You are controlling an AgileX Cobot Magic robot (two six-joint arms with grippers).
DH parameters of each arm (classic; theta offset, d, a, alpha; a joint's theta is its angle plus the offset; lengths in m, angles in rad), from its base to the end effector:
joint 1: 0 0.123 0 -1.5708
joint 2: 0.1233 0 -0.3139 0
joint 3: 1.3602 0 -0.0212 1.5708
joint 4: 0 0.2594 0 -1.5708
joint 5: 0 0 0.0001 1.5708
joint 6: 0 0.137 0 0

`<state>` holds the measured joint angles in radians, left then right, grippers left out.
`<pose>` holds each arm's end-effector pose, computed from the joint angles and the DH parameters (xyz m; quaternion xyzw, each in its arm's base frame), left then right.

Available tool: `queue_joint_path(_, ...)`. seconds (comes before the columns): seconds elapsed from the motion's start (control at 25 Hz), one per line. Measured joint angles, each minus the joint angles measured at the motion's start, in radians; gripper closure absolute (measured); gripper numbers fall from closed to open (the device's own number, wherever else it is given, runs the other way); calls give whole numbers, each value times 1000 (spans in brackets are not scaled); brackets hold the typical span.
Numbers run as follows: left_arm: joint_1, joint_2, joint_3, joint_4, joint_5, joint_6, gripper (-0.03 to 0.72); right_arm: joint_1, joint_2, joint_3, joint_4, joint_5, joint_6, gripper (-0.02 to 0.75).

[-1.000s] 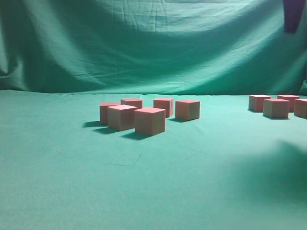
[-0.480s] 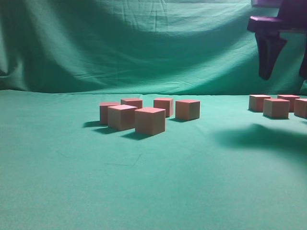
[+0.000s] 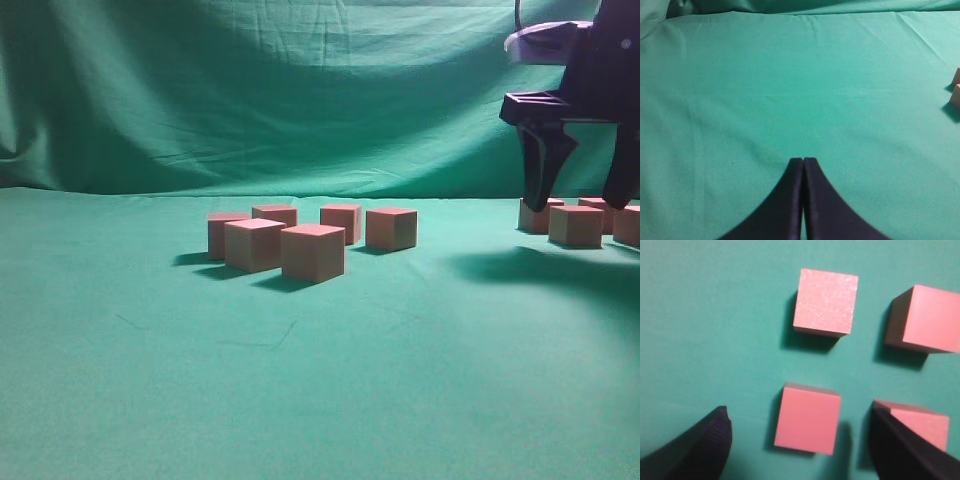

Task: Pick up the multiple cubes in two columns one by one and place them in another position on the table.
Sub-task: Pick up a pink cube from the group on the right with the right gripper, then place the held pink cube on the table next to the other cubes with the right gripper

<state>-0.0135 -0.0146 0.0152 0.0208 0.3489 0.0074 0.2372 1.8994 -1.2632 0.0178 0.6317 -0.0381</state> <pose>0.0768 -0.0001 0.1650 0.0139 0.7933 0.0069 0.6086 0.4093 0.1004 0.1614 -0.1286 0.9725 0.0258 0.1922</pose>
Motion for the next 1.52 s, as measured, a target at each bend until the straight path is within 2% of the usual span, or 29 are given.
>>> queue_joint_path(0.48,0,0,0,0,0,0,688,0,77,0,4,-48,0,185)
queue_joint_path(0.6,0,0,0,0,0,0,688,0,79,0,10,-62,0,315)
queue_joint_path(0.72,0,0,0,0,0,0,688,0,81,0,13,-68,0,484)
queue_joint_path(0.84,0,0,0,0,0,0,688,0,81,-5,13,-60,-11,479)
queue_joint_path(1.2,0,0,0,0,0,0,688,17,21,-158,19,239,-25,479)
queue_joint_path(1.52,0,0,0,0,0,0,688,162,-223,-166,19,496,4,479)
